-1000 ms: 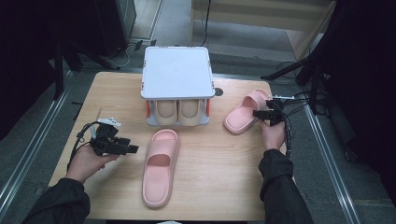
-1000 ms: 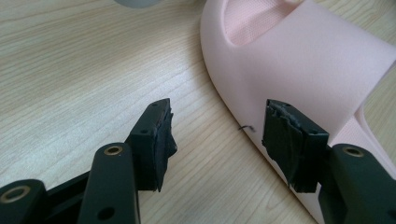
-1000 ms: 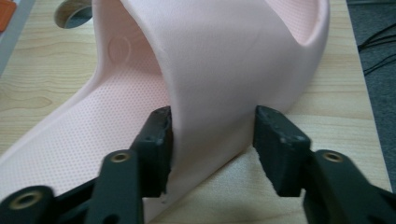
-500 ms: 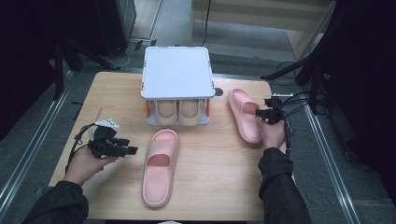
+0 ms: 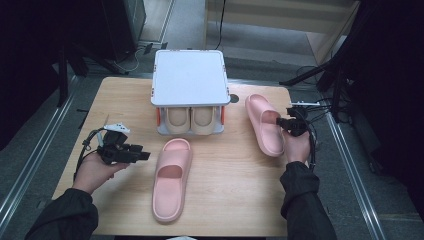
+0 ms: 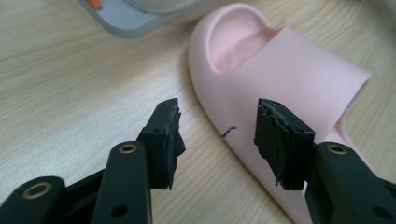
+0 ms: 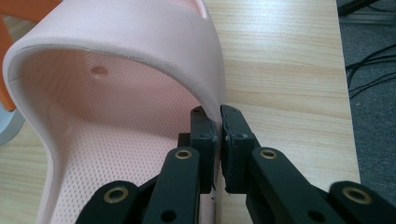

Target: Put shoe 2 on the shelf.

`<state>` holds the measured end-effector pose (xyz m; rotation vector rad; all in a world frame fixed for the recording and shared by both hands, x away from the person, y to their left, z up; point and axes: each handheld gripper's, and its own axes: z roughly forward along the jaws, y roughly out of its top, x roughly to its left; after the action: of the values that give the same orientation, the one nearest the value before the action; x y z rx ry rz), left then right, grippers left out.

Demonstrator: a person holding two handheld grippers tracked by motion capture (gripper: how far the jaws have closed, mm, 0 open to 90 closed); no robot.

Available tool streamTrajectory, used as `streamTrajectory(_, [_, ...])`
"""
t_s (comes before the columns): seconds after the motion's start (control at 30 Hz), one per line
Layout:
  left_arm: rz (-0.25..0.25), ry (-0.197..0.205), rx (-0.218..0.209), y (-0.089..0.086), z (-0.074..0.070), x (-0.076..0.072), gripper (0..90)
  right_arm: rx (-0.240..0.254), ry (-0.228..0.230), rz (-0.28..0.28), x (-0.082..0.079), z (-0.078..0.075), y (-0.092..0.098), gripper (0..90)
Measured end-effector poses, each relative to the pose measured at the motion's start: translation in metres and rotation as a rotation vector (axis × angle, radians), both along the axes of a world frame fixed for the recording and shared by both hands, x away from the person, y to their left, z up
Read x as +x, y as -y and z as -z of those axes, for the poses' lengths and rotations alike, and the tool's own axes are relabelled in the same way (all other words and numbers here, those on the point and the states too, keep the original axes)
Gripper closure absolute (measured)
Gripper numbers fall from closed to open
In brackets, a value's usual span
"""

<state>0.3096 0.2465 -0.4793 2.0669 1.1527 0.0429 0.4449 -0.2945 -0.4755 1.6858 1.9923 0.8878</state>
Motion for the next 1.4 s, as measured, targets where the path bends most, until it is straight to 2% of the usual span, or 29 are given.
streamTrajectory(0.17, [0.008, -0.014, -0.012, 0.002, -0.002, 0.004, 51.5, 0.011, -0.003, -0.02, -0.012, -0.003, -0.002, 85.8])
streamTrajectory(0.43, [0.032, -0.012, -0.022, 0.008, -0.005, 0.01, 52.2, 0.005, 0.003, -0.055, -0.036, -0.01, -0.01, 85.8])
streamTrajectory(0.57, [0.076, 0.021, -0.019, 0.012, -0.006, 0.01, 63.2, 0.016, 0.01, -0.071, -0.051, -0.016, -0.015, 85.6])
streamTrajectory(0.67, [0.1, 0.034, -0.012, 0.013, -0.007, 0.011, 66.0, 0.01, 0.018, -0.091, -0.062, -0.02, -0.02, 85.6])
streamTrajectory(0.93, [0.104, 0.036, -0.023, 0.015, -0.007, 0.013, 69.5, 0.026, 0.034, -0.137, -0.097, -0.029, -0.032, 85.5])
streamTrajectory(1.17, [0.113, 0.03, -0.014, 0.018, -0.005, 0.012, 69.3, 0.005, 0.023, -0.197, -0.125, -0.026, -0.052, 85.2])
streamTrajectory(1.4, [0.14, 0.037, -0.005, 0.027, 0.0, 0.008, 69.0, -0.025, -0.016, -0.259, -0.141, -0.014, -0.075, 85.0])
